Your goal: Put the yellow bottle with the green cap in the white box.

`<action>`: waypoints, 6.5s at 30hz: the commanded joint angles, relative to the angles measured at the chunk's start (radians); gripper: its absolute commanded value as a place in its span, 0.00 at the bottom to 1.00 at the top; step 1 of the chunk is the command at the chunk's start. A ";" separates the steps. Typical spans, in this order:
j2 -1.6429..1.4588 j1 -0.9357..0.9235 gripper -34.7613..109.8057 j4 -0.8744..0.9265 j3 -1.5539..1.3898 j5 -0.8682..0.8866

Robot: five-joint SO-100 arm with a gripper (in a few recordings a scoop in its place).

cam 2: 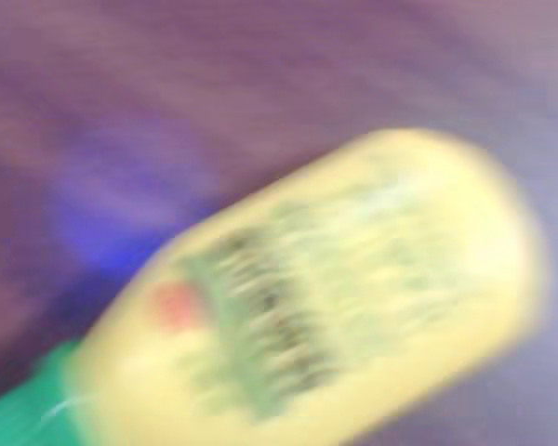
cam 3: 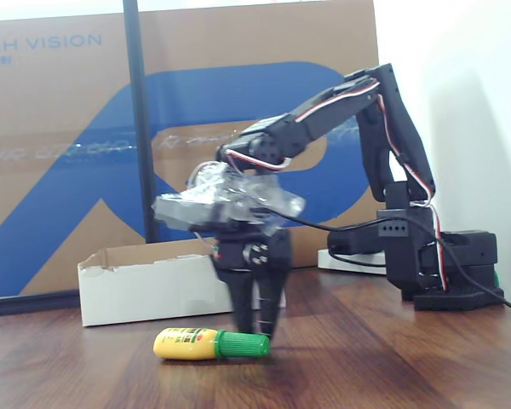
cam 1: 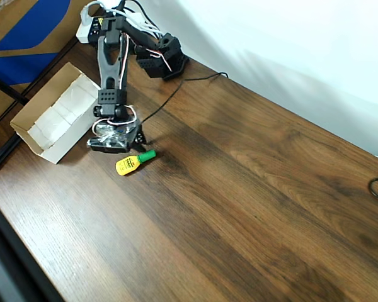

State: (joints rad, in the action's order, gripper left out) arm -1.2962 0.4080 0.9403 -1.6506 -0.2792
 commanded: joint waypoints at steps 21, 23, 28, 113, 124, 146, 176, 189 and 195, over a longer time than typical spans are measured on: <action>-0.123 0.020 0.40 0.018 0.074 -0.009; -0.127 0.012 0.41 0.020 0.071 -0.020; -0.155 -0.035 0.42 0.015 0.058 -0.037; -0.169 -0.054 0.24 -0.051 -0.043 -0.041; -0.164 -0.071 0.24 -0.081 -0.083 -0.058; -0.160 0.026 0.24 -0.080 -0.173 -0.110; -0.060 0.173 0.24 0.014 -0.034 -0.037; -0.077 0.048 0.24 -0.072 -0.057 -0.071; -0.086 0.002 0.24 -0.114 -0.026 -0.052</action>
State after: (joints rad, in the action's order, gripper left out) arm -1.3269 0.4111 0.8330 -1.7273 -0.3329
